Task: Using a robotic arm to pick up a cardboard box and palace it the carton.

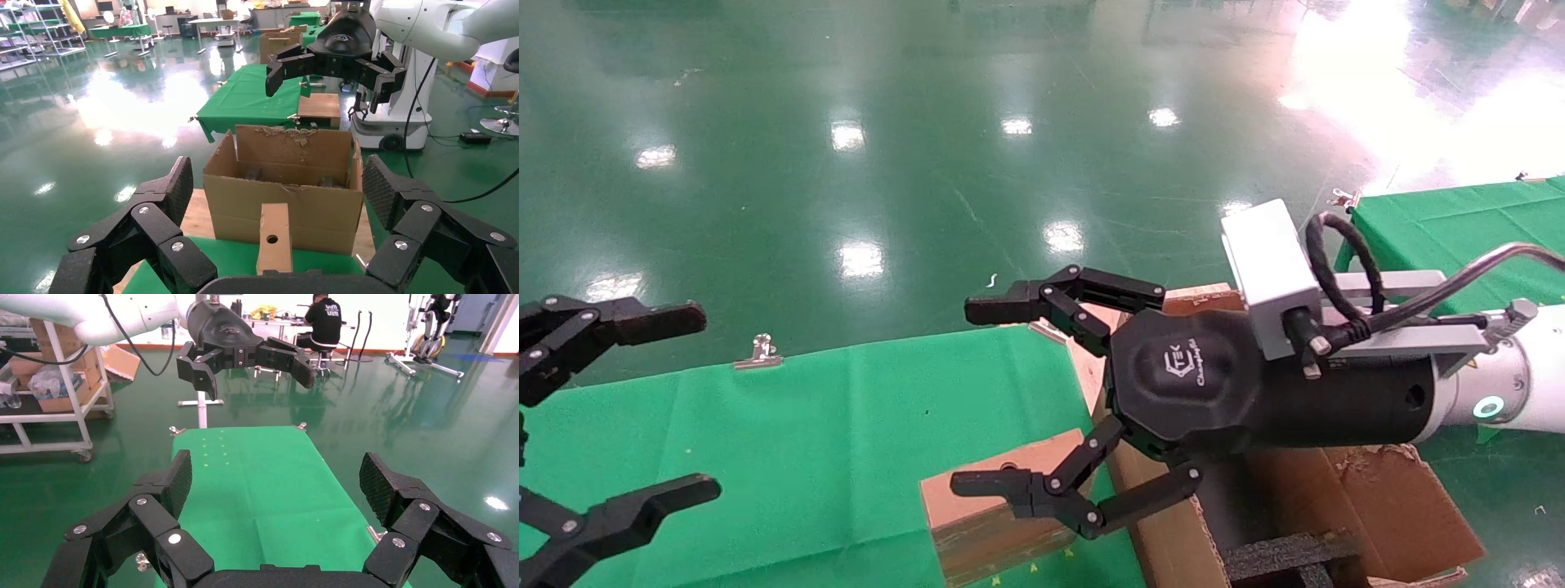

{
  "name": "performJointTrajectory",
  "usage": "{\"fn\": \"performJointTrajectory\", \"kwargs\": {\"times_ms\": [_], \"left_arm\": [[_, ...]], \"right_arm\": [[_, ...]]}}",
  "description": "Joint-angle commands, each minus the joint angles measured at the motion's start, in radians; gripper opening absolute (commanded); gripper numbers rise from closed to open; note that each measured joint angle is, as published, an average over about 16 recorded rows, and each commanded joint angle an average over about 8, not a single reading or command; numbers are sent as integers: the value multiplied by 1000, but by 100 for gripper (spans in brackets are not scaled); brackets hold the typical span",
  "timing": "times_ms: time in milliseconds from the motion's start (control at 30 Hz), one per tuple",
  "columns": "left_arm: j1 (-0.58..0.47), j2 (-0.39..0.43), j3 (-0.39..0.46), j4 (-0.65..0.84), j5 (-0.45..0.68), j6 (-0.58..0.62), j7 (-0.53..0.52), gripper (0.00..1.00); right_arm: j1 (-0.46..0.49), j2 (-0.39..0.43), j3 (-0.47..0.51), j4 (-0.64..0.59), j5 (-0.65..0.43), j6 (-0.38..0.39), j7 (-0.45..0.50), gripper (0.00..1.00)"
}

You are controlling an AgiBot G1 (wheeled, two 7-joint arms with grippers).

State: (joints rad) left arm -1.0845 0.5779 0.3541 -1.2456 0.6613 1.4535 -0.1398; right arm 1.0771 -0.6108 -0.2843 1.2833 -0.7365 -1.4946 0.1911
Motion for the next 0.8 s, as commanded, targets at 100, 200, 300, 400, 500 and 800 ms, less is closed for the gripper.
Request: {"fn": "performJointTrajectory", "kwargs": {"times_ms": [100, 200, 300, 400, 500, 800], "left_arm": [[0, 0, 0, 0, 0, 0, 0, 0], [0, 0, 0, 0, 0, 0, 0, 0], [0, 0, 0, 0, 0, 0, 0, 0], [0, 0, 0, 0, 0, 0, 0, 0], [0, 0, 0, 0, 0, 0, 0, 0], [0, 0, 0, 0, 0, 0, 0, 0]], "right_arm": [[1, 0, -2, -1, -4, -1, 0, 100], [17, -2, -19, -4, -45, -1, 1, 100], [49, -12, -50, -13, -115, -2, 3, 100], [97, -33, -91, -31, -205, -10, 4, 100], [151, -61, -137, -56, -296, -28, 1, 100], [296, -166, -279, -159, -515, -75, -27, 100]]}}
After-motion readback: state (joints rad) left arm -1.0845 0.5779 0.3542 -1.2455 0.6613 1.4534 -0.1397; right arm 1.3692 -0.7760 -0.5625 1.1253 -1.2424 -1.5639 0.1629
